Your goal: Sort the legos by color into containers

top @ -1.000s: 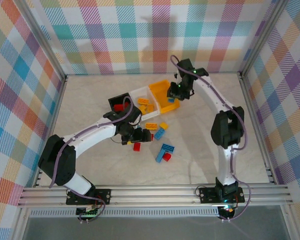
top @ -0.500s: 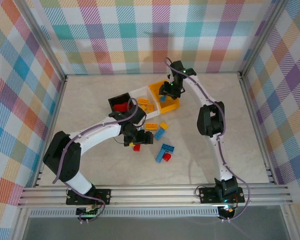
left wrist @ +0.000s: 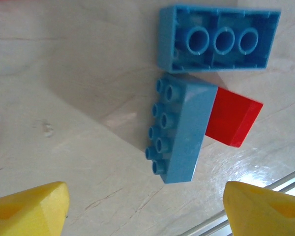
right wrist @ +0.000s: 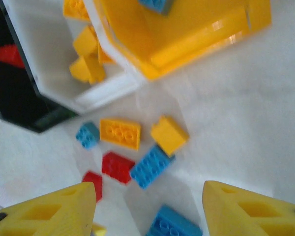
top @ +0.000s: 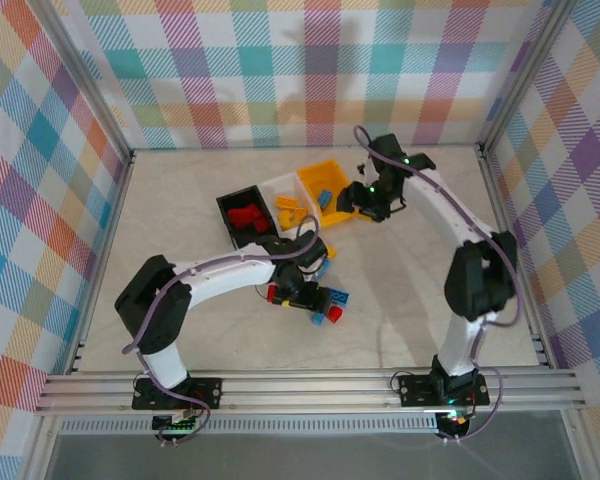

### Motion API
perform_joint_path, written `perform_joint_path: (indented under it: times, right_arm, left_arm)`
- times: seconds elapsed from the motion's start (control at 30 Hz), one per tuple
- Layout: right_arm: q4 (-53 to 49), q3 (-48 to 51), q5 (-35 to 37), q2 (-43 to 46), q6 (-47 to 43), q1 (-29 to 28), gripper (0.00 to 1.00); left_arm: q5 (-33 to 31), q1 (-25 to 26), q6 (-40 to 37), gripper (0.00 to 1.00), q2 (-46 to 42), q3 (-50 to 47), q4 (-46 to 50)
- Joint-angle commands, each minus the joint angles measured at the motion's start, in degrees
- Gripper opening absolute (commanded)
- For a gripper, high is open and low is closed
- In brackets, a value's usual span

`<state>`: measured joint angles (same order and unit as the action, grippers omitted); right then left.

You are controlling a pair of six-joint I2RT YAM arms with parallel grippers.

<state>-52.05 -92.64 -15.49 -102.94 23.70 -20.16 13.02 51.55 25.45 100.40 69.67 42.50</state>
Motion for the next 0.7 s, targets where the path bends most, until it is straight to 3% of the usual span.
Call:
perform_joint_path:
  times: [0.0, 0.23, 0.5, 0.67]
  right_arm:
    - [2.72, 9.86, -1.99, 4.35, 1.98, 0.43, 0.59]
    - [4.41, 24.17, -3.37, 14.77, 4.03, 0.21, 0.59]
    - [4.42, 28.94, -3.43, 19.83, 4.51, 0.18, 0.58]
    - [4.50, 29.34, -3.71, 20.41, 4.33, 0.21, 0.58]
  left_arm:
    - [-0.13, 2.03, -1.60, 0.80, 2.30, 1.97, -0.84]
    - [-2.16, 2.86, -1.17, 0.71, 6.94, 5.07, -0.41]
    - [-3.78, 2.85, -1.41, 0.57, 10.24, 6.11, 0.68]
    - [-5.48, 2.86, -0.77, 0.38, 11.26, 7.18, 1.59]
